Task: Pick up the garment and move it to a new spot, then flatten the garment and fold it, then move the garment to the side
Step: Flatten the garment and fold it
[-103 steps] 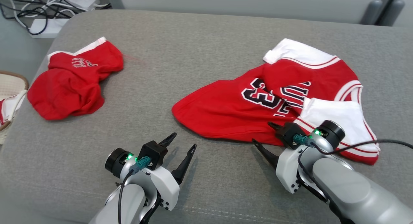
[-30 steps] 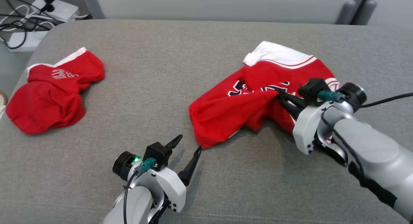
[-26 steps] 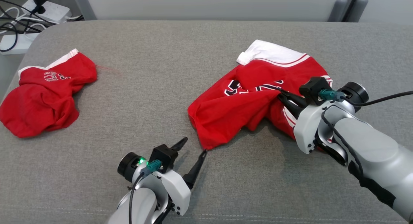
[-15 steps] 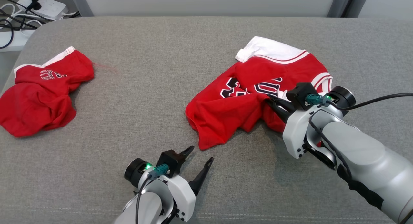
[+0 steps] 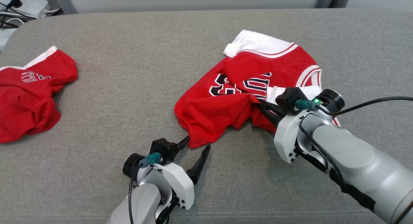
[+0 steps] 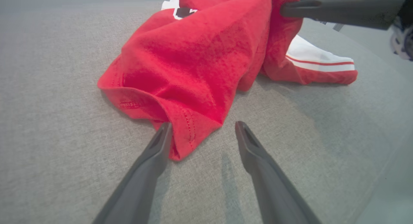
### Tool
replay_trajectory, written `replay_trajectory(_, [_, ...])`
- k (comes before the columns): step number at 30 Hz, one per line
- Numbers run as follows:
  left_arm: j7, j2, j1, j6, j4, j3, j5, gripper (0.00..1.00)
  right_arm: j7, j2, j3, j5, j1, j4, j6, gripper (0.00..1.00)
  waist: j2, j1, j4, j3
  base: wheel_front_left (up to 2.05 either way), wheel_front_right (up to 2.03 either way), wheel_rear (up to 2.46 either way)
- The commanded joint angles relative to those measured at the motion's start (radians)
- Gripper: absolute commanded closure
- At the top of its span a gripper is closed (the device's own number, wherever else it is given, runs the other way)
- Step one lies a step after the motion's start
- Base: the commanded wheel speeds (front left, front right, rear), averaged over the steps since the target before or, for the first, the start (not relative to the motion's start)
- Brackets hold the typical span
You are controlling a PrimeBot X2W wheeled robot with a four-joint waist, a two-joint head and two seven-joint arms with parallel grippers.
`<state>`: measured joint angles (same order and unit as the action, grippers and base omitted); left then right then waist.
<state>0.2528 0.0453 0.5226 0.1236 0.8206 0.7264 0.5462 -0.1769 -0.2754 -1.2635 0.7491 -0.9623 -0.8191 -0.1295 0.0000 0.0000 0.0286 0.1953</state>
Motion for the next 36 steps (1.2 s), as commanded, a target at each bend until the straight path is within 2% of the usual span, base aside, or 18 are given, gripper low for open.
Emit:
replay_trajectory(1, [0.009,0.01,0.036,0.007,-0.013,-0.024,0.008,0.0,-0.013,0.007,0.006,0.003,0.0,0.012,-0.001,1.0,0.0,0.0,-0.007,0.003,0.0,0.0,0.0])
replay_trajectory(8, [0.009,0.016,0.053,0.007,0.017,-0.008,0.088,0.0,-0.015,0.014,-0.003,0.001,-0.001,0.013,-0.001,1.0,0.0,0.0,-0.033,0.016,0.0,0.0,0.0])
replay_trajectory(9, [0.009,0.018,0.056,0.007,0.02,-0.004,0.097,0.09,-0.016,0.016,-0.003,0.001,-0.002,0.013,-0.001,1.0,0.0,0.0,-0.036,0.017,0.0,0.0,0.0])
replay_trajectory(10, [0.009,0.019,0.057,0.007,0.021,-0.003,0.109,0.37,-0.017,0.017,-0.004,0.001,-0.004,0.013,-0.001,1.0,0.0,0.0,-0.039,0.019,0.0,0.0,0.0])
replay_trajectory(11, [0.009,0.022,0.06,0.007,0.023,-0.002,0.117,0.96,-0.017,0.019,-0.005,0.002,-0.005,0.012,-0.001,1.0,0.0,0.0,-0.041,0.021,0.0,0.0,0.0])
replay_trajectory(12, [0.009,0.025,0.062,0.007,0.025,0.001,0.124,1.0,-0.018,0.02,-0.005,0.002,-0.006,0.011,-0.001,0.82,0.0,0.0,-0.043,0.022,0.0,0.0,0.0])
replay_trajectory(13, [0.009,0.027,0.062,0.007,0.029,0.003,0.137,1.0,-0.018,0.022,-0.005,0.004,-0.008,0.01,-0.001,0.54,0.0,0.0,-0.045,0.023,0.0,0.0,0.0])
replay_trajectory(14, [0.009,0.03,0.064,0.007,0.033,0.009,0.143,1.0,-0.023,0.022,-0.003,0.005,-0.01,0.007,-0.001,0.0,0.0,0.0,-0.046,0.025,0.0,0.0,0.0])
replay_trajectory(23, [0.009,0.092,0.076,0.007,0.016,0.015,0.2,1.0,-0.058,0.005,0.043,0.017,-0.01,-0.035,-0.001,0.0,0.0,0.0,-0.021,0.015,0.0,0.0,0.0])
replay_trajectory(29, [-0.041,0.181,0.081,0.007,0.035,0.063,0.286,1.0,-0.073,-0.008,0.067,0.019,0.031,-0.058,-0.001,0.0,0.0,0.0,0.013,-0.006,0.0,0.0,0.0])
replay_trajectory(36, [-0.121,0.267,0.072,0.007,-0.022,0.13,0.402,1.0,-0.079,0.008,0.075,0.019,0.06,-0.065,-0.001,0.0,0.0,0.0,0.025,-0.016,0.0,0.0,0.0])
